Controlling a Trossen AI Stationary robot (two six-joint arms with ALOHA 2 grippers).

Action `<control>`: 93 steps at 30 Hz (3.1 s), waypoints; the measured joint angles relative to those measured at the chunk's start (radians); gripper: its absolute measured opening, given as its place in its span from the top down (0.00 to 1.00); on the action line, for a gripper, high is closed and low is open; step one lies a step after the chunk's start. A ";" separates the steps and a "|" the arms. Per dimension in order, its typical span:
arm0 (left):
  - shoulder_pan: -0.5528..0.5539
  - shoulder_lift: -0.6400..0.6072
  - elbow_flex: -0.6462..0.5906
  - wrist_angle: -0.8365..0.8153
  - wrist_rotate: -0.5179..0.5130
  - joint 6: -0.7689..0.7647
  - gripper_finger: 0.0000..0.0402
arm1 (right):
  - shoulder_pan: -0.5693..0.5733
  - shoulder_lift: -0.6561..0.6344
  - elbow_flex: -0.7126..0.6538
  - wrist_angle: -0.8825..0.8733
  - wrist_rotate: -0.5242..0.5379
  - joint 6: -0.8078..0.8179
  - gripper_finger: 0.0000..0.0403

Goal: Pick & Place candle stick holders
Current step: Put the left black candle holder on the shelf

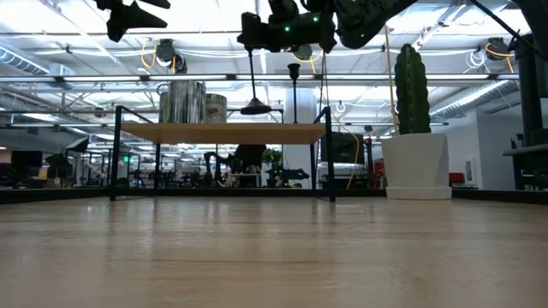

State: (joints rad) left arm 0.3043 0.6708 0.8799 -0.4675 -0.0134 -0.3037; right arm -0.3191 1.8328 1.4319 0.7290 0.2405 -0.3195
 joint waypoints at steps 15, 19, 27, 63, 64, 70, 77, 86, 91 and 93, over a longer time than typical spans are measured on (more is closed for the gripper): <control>0.011 0.000 0.000 -0.001 0.042 0.023 0.49 | 0.018 0.000 0.000 -0.098 -0.031 0.030 0.67; 0.011 0.000 0.000 -0.002 0.042 0.024 0.49 | 0.029 0.001 0.000 -0.092 -0.013 -0.012 0.67; 0.011 0.000 0.000 -0.002 0.057 0.024 0.49 | 0.027 0.001 -0.002 -0.097 -0.006 -0.040 0.67; 0.010 0.001 0.000 0.032 0.056 0.007 0.49 | 0.005 -0.029 -0.005 -0.081 0.045 -0.020 0.67; 0.010 0.002 0.000 0.032 0.057 0.007 0.49 | 0.007 -0.029 -0.005 -0.067 0.044 -0.031 0.67; 0.010 0.003 0.000 0.032 0.057 0.002 0.49 | 0.022 -0.031 -0.004 -0.011 0.041 -0.088 0.67; 0.010 0.003 0.000 0.033 0.057 -0.004 0.49 | 0.019 0.002 -0.003 0.045 0.042 -0.116 0.67; 0.010 0.003 0.000 0.035 0.057 -0.013 0.49 | 0.017 0.031 -0.005 0.083 0.018 -0.190 0.67; 0.010 0.003 0.000 0.035 0.057 -0.013 0.49 | 0.022 0.029 -0.002 0.059 0.018 -0.198 0.67; 0.010 0.003 0.000 0.035 0.057 -0.010 0.49 | 0.026 0.033 -0.003 0.045 0.017 -0.207 0.67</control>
State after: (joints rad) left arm 0.3143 0.6739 0.8795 -0.4327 0.0437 -0.3141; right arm -0.2930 1.8654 1.4290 0.7737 0.2577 -0.5261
